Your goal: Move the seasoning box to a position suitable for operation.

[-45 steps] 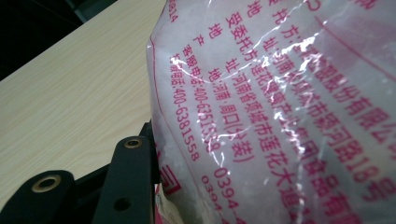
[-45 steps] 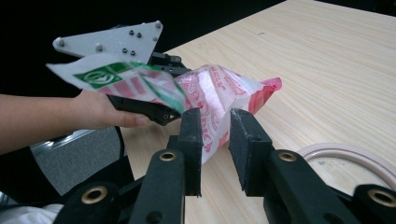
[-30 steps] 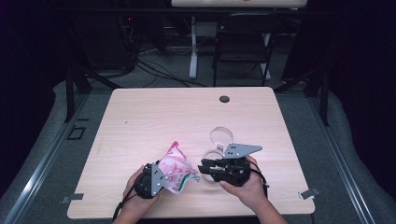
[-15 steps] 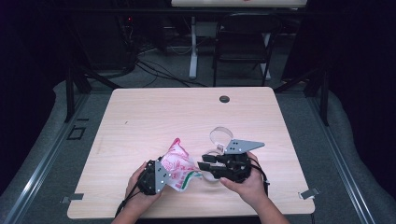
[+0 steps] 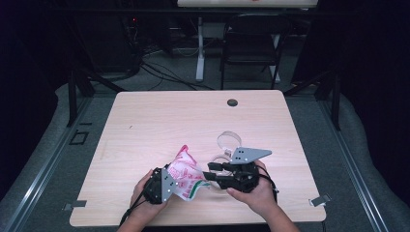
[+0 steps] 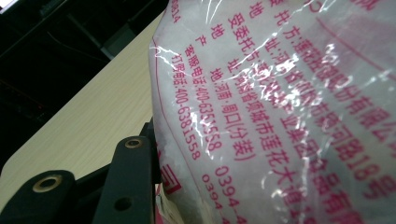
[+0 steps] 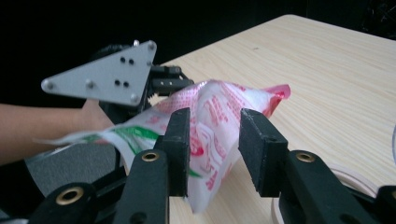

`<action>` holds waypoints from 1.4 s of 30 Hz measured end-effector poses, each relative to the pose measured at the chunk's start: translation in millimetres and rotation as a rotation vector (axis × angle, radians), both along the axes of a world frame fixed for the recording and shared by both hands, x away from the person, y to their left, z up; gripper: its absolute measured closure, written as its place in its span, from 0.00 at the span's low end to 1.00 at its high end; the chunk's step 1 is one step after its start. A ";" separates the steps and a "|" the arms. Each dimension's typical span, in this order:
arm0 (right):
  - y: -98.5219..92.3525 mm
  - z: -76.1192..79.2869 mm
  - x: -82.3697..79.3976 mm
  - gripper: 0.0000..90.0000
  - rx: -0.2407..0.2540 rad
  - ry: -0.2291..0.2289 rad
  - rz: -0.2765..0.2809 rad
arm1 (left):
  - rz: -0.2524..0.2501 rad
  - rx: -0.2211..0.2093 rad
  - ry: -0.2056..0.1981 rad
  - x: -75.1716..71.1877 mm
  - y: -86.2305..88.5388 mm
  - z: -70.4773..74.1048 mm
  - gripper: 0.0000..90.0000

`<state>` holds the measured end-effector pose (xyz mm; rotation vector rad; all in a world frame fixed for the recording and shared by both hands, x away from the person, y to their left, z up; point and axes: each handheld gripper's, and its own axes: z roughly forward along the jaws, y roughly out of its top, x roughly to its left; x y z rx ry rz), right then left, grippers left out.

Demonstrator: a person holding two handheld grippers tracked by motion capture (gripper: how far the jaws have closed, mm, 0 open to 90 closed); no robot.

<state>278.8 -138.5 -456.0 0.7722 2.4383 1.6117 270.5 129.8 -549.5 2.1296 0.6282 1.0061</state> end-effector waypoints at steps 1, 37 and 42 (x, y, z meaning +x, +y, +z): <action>0.5 -0.9 0.2 0.69 -0.012 0.006 0.011 | 0.002 -0.006 0.002 0.6 0.6 0.1 0.65; 31.1 -25.6 16.9 0.77 -0.122 0.086 0.020 | -0.025 0.045 -0.035 -4.0 -5.2 -0.2 0.66; 33.7 -25.8 16.0 0.93 -0.130 0.096 0.041 | -0.025 0.046 -0.034 -3.9 -5.8 -1.9 0.66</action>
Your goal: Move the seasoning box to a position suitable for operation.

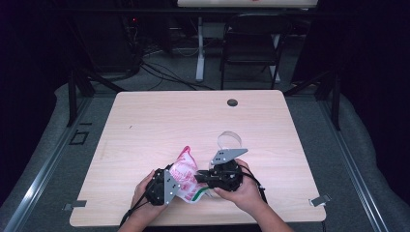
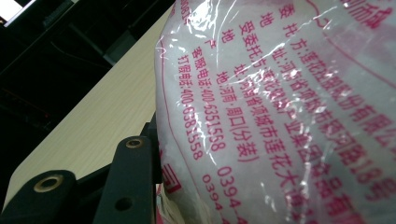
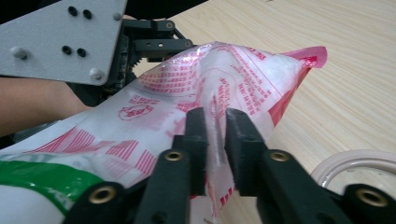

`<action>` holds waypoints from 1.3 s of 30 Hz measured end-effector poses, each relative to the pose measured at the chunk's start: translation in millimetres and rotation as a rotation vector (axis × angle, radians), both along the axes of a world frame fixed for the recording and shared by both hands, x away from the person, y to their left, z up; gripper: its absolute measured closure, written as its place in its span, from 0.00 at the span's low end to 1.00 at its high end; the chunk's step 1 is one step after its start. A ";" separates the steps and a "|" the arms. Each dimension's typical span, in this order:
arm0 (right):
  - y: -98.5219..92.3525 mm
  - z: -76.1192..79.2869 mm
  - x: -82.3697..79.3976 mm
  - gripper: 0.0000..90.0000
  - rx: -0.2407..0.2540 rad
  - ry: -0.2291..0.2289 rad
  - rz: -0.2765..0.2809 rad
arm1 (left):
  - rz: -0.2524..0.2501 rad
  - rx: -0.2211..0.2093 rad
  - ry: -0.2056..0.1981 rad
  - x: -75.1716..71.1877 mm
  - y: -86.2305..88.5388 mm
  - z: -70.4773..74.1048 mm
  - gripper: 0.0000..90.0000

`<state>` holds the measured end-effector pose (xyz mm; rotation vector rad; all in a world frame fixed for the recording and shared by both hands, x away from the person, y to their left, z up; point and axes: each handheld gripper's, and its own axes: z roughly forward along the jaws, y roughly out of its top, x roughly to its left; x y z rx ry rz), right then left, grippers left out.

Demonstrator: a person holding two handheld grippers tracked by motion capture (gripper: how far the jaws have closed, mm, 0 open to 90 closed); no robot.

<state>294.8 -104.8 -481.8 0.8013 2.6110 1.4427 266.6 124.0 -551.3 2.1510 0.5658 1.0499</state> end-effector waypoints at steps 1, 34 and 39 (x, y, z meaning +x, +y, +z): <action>0.3 0.0 -0.7 0.95 0.002 0.000 0.003 | -0.001 0.000 -0.002 -0.1 0.0 -0.2 0.66; -3.2 25.5 7.2 1.00 0.073 0.000 -0.072 | -0.078 -0.082 0.051 18.7 -4.6 6.8 0.65; -2.2 29.1 9.2 1.00 0.075 -0.006 -0.074 | -0.084 -0.086 0.053 23.7 -5.4 8.9 0.65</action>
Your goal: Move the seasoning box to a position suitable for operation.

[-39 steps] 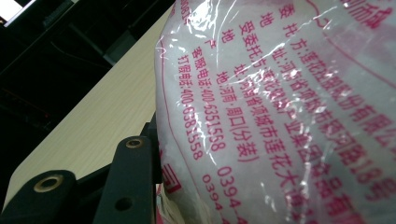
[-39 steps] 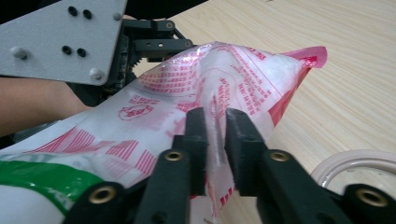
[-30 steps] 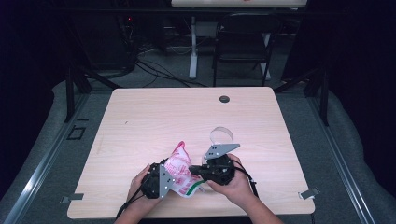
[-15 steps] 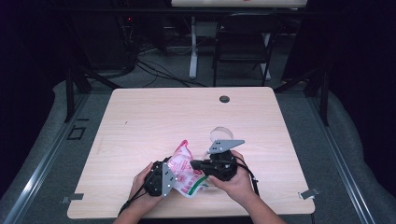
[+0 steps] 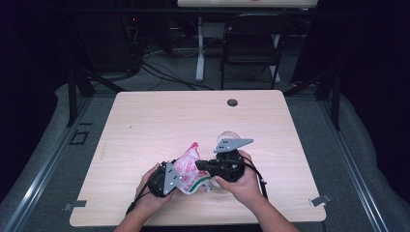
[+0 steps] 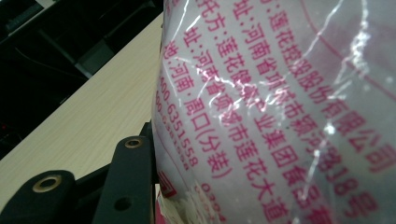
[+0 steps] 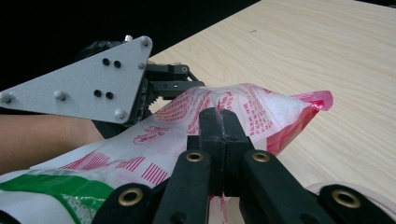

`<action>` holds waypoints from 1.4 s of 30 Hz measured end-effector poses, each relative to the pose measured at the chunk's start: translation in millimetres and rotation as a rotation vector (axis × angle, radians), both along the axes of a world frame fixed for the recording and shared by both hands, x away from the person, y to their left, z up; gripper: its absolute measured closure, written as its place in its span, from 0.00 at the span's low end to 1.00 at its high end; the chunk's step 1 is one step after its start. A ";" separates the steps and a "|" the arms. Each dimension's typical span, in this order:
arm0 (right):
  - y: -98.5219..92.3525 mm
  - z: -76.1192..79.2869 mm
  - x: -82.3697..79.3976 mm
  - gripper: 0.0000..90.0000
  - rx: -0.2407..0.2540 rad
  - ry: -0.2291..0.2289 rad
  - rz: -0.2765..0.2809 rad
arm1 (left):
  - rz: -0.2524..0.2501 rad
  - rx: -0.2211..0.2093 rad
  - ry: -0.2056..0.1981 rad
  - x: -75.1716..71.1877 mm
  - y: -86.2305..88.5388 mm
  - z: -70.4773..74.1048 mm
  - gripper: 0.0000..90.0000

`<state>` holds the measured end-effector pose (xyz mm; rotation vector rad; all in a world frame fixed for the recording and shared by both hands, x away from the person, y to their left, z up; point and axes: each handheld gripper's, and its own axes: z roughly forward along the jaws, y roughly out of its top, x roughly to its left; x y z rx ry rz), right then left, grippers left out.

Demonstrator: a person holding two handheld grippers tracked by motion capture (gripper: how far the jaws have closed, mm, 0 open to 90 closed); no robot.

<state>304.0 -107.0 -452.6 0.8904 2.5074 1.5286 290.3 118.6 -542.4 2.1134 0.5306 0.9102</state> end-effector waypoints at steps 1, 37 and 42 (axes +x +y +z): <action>0.0 0.5 0.3 1.00 0.002 -0.001 0.001 | 0.001 0.003 -0.008 0.7 -0.5 0.2 0.65; -30.0 2.1 23.4 1.00 0.026 -0.050 -0.078 | 0.096 0.206 -0.173 26.5 -38.5 11.6 0.67; -33.5 -0.9 26.1 1.00 0.036 -0.039 -0.086 | 0.105 0.220 -0.175 28.4 -41.1 12.4 0.67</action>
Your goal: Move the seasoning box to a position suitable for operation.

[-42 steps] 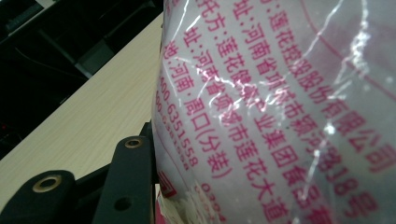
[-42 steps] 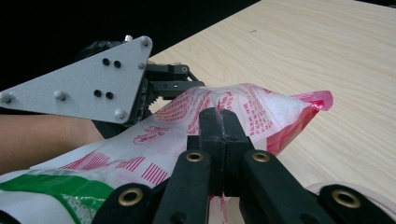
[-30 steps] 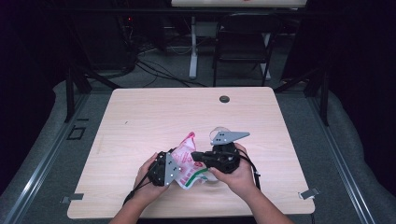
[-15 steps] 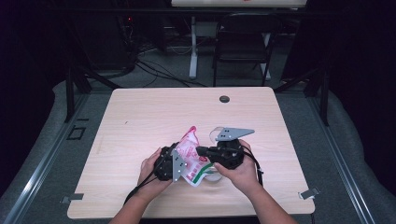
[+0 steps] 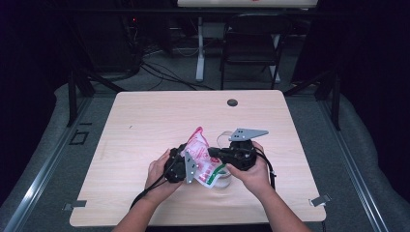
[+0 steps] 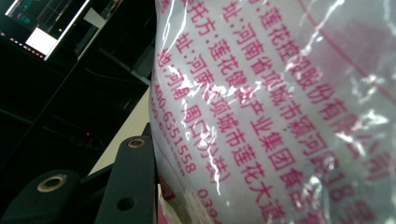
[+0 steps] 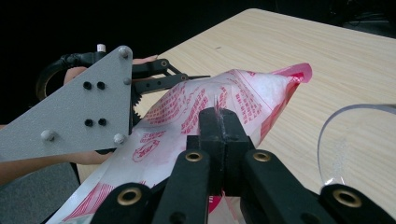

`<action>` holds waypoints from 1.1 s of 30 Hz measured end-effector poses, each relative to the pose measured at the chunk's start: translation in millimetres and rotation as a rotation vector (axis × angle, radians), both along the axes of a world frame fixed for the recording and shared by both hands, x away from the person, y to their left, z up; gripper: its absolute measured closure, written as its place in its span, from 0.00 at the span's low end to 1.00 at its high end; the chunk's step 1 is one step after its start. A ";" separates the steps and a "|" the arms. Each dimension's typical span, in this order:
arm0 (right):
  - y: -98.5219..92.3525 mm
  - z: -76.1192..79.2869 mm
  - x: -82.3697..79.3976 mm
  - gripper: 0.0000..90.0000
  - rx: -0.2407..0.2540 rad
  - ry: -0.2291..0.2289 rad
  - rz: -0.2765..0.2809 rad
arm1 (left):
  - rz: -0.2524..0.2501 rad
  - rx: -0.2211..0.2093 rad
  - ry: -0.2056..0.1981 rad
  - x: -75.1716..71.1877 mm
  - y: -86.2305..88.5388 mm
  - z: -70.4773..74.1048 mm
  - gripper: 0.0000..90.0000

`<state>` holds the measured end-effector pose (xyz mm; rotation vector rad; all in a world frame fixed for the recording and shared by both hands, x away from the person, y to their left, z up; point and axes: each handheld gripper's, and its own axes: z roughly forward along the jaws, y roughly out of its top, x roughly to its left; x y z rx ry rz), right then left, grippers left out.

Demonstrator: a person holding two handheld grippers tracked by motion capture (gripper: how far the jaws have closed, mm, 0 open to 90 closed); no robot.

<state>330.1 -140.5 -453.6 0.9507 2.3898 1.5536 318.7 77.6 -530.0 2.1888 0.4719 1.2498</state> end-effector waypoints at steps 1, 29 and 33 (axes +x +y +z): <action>-0.2 -0.5 0.3 1.00 0.004 0.001 -0.001 | 0.002 0.004 -0.003 0.2 -0.2 0.5 0.67; -32.7 19.8 -19.6 0.65 -0.021 -0.070 0.058 | 0.053 -0.020 0.042 17.3 4.8 7.8 0.68; -34.6 19.5 -20.7 0.62 -0.034 -0.067 0.082 | 0.057 -0.021 0.061 20.3 5.9 8.0 0.68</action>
